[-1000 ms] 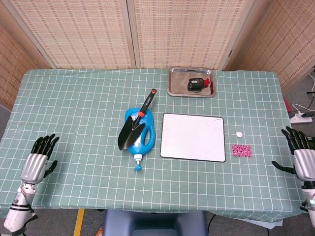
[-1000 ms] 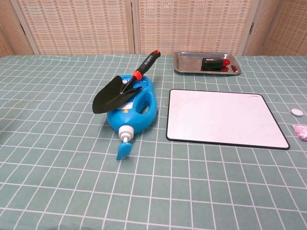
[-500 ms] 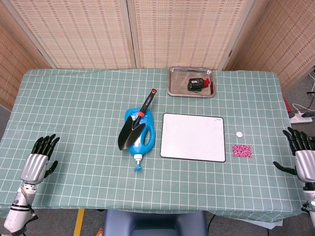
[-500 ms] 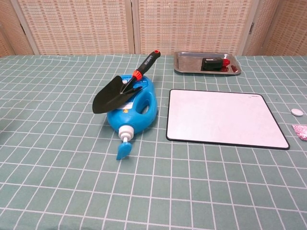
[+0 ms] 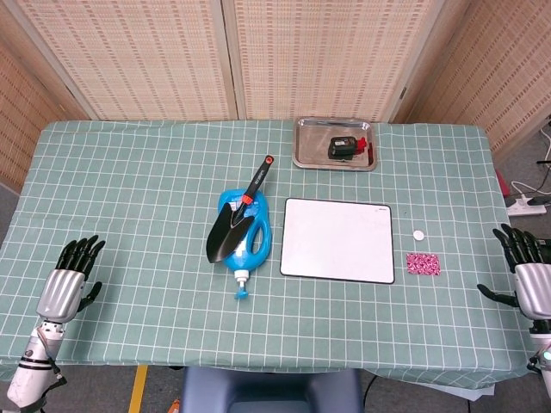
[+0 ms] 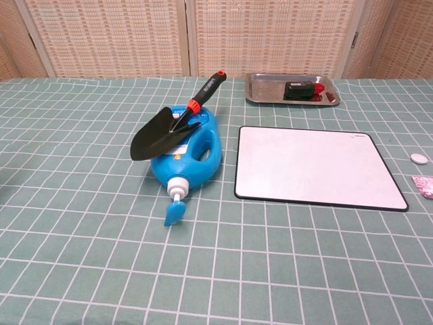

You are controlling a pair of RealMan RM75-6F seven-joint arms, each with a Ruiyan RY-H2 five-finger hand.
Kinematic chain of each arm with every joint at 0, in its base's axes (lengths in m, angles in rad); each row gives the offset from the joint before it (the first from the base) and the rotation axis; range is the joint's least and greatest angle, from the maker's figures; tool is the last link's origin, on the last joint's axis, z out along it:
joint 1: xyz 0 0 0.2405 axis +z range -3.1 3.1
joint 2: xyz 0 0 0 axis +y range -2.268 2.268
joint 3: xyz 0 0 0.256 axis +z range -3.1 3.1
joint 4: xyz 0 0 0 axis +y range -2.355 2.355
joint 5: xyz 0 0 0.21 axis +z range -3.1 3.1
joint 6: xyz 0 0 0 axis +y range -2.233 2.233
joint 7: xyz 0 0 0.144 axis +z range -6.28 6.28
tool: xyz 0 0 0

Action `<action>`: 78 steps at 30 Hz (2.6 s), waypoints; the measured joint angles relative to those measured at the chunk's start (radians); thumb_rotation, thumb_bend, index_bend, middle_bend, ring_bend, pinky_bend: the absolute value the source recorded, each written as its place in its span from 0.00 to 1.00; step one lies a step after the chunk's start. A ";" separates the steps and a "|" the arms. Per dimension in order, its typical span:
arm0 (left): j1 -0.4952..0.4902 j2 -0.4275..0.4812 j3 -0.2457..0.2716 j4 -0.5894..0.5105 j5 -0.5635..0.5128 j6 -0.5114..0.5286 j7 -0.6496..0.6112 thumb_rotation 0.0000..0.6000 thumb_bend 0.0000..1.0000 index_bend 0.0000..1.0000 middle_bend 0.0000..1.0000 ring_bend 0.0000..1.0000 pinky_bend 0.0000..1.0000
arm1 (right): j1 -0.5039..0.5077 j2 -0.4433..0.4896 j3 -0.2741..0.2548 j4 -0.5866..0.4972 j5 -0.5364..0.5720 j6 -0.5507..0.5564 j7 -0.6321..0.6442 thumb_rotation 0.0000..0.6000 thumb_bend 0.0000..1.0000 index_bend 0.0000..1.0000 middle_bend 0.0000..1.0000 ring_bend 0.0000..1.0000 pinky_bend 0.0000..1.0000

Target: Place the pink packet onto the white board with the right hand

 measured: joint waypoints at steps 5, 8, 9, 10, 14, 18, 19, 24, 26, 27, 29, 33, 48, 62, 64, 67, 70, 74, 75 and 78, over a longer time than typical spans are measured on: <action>-0.001 0.002 0.002 -0.002 0.000 -0.005 -0.001 1.00 0.32 0.00 0.00 0.00 0.00 | 0.014 0.031 -0.008 -0.042 -0.008 -0.031 -0.052 1.00 0.00 0.00 0.13 0.11 0.37; -0.001 0.004 0.003 -0.007 0.000 -0.010 -0.002 1.00 0.32 0.00 0.00 0.00 0.00 | 0.035 0.062 -0.010 -0.107 -0.014 -0.056 -0.112 1.00 0.00 0.00 0.32 0.30 0.55; -0.002 0.004 0.004 -0.008 0.000 -0.013 -0.002 1.00 0.32 0.00 0.00 0.00 0.00 | 0.040 0.069 -0.010 -0.121 -0.016 -0.061 -0.125 1.00 0.00 0.00 0.41 0.39 0.63; -0.002 0.005 0.006 -0.010 0.001 -0.015 -0.003 1.00 0.32 0.00 0.00 0.00 0.00 | 0.049 0.081 -0.010 -0.151 -0.018 -0.071 -0.151 1.00 0.00 0.00 0.48 0.47 0.70; -0.002 0.007 0.006 -0.012 0.000 -0.018 -0.008 1.00 0.32 0.00 0.00 0.00 0.00 | 0.084 0.125 -0.004 -0.264 -0.018 -0.112 -0.250 1.00 0.00 0.07 0.72 0.71 0.94; -0.004 0.010 0.008 -0.012 0.000 -0.025 -0.018 1.00 0.32 0.00 0.00 0.00 0.00 | 0.124 0.172 0.010 -0.376 -0.001 -0.183 -0.363 1.00 0.00 0.25 0.86 0.83 1.00; -0.004 0.010 0.008 -0.012 0.000 -0.025 -0.019 1.00 0.32 0.00 0.00 0.00 0.00 | 0.137 0.183 0.015 -0.401 0.009 -0.210 -0.398 1.00 0.00 0.32 0.90 0.86 1.00; -0.005 0.012 0.007 -0.013 -0.002 -0.029 -0.031 1.00 0.32 0.00 0.00 0.00 0.00 | 0.178 0.221 0.027 -0.473 0.070 -0.345 -0.501 1.00 0.00 0.41 0.99 0.95 1.00; -0.006 0.013 0.007 -0.014 -0.002 -0.031 -0.034 1.00 0.32 0.00 0.00 0.00 0.00 | 0.194 0.233 0.029 -0.499 0.108 -0.407 -0.558 1.00 0.00 0.40 0.99 0.95 1.00; -0.006 0.013 0.007 -0.014 -0.002 -0.032 -0.035 1.00 0.32 0.00 0.00 0.00 0.00 | 0.199 0.237 0.030 -0.508 0.124 -0.429 -0.584 1.00 0.00 0.40 0.99 0.95 1.00; -0.007 0.014 0.008 -0.015 -0.002 -0.035 -0.037 1.00 0.32 0.00 0.00 0.00 0.00 | 0.210 0.240 0.031 -0.522 0.156 -0.465 -0.634 1.00 0.00 0.40 0.99 0.95 1.00; -0.007 0.014 0.008 -0.016 -0.002 -0.036 -0.039 1.00 0.32 0.00 0.00 0.00 0.00 | 0.230 0.239 0.031 -0.541 0.208 -0.520 -0.694 1.00 0.00 0.38 1.00 0.96 1.00; -0.017 0.017 0.011 -0.029 0.005 -0.043 -0.047 1.00 0.32 0.00 0.00 0.00 0.00 | 0.249 0.137 0.043 -0.474 0.341 -0.637 -0.676 1.00 0.00 0.47 1.00 0.99 1.00; -0.018 0.019 0.011 -0.030 0.002 -0.047 -0.055 1.00 0.32 0.00 0.00 0.00 0.00 | 0.264 0.135 0.036 -0.473 0.342 -0.652 -0.708 1.00 0.00 0.28 1.00 0.99 1.00; -0.017 0.020 0.011 -0.030 0.001 -0.048 -0.058 1.00 0.32 0.00 0.00 0.00 0.00 | 0.268 0.137 0.032 -0.481 0.351 -0.669 -0.721 1.00 0.00 0.24 1.00 0.99 1.00; -0.018 0.020 0.011 -0.030 0.002 -0.048 -0.062 1.00 0.32 0.00 0.00 0.00 0.00 | 0.269 0.145 0.030 -0.502 0.353 -0.665 -0.725 1.00 0.00 0.24 1.00 0.99 1.00; -0.018 0.020 0.012 -0.029 0.003 -0.048 -0.063 1.00 0.32 0.00 0.00 0.00 0.00 | 0.268 0.156 0.029 -0.520 0.348 -0.652 -0.727 1.00 0.00 0.25 1.00 0.99 1.00; -0.020 0.021 0.011 -0.030 0.002 -0.051 -0.065 1.00 0.32 0.00 0.00 0.00 0.00 | 0.267 0.166 0.026 -0.534 0.346 -0.643 -0.740 1.00 0.00 0.26 1.00 0.99 1.00; -0.020 0.021 0.012 -0.030 0.002 -0.052 -0.065 1.00 0.32 0.00 0.00 0.00 0.00 | 0.268 0.168 0.025 -0.537 0.346 -0.643 -0.743 1.00 0.00 0.26 1.00 0.99 1.00; -0.020 0.020 0.012 -0.028 0.002 -0.051 -0.063 1.00 0.32 0.00 0.00 0.00 0.00 | 0.271 0.171 0.020 -0.539 0.349 -0.654 -0.750 1.00 0.04 0.26 1.00 0.99 1.00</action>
